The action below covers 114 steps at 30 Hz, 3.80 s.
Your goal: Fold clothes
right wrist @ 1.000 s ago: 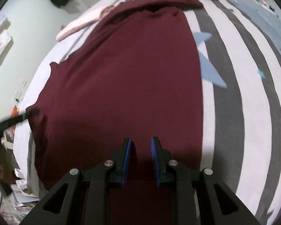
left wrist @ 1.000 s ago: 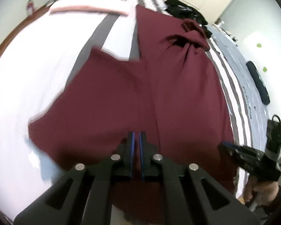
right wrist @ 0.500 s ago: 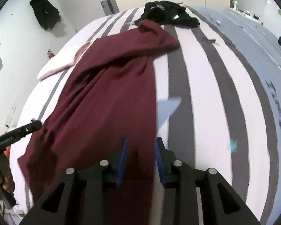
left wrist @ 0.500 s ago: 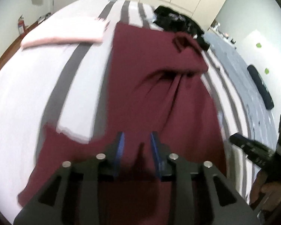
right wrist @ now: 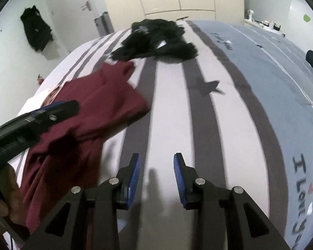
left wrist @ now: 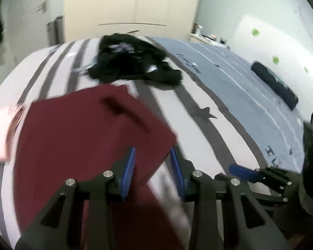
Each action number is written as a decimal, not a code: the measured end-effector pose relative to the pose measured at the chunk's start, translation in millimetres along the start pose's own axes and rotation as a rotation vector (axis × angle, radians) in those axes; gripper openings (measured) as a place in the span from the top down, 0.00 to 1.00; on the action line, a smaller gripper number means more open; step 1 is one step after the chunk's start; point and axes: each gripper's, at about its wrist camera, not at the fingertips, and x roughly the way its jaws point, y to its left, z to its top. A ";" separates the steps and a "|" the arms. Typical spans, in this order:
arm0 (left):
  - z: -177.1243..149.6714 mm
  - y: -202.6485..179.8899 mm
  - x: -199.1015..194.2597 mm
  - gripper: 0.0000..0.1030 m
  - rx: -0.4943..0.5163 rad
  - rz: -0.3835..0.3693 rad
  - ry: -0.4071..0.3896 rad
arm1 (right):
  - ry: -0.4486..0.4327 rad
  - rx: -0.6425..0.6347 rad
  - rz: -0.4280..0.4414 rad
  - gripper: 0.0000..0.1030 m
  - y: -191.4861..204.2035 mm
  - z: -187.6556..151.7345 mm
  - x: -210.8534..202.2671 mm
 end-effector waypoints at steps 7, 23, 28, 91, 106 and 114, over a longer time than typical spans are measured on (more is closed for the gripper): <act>4.1 -24.6 55.4 0.69 0.099 0.066 0.057 | -0.015 0.048 -0.006 0.71 -45.8 15.5 13.5; -12.2 -32.9 92.6 0.80 0.147 0.129 0.114 | 0.000 0.078 0.000 0.71 -72.2 7.9 13.6; 2.0 -8.9 85.8 0.96 0.016 0.076 0.114 | 0.012 0.081 -0.005 0.71 -69.8 6.1 10.2; 73.0 346.0 88.6 0.97 -0.247 0.088 0.101 | 0.034 0.114 0.058 0.98 59.9 185.2 199.2; 71.9 348.2 31.6 0.91 -0.277 0.130 0.027 | -0.022 0.091 0.037 0.89 59.1 191.3 175.4; 52.3 294.5 59.2 0.91 -0.175 0.037 0.115 | -0.013 -0.059 0.151 0.86 102.1 164.8 148.0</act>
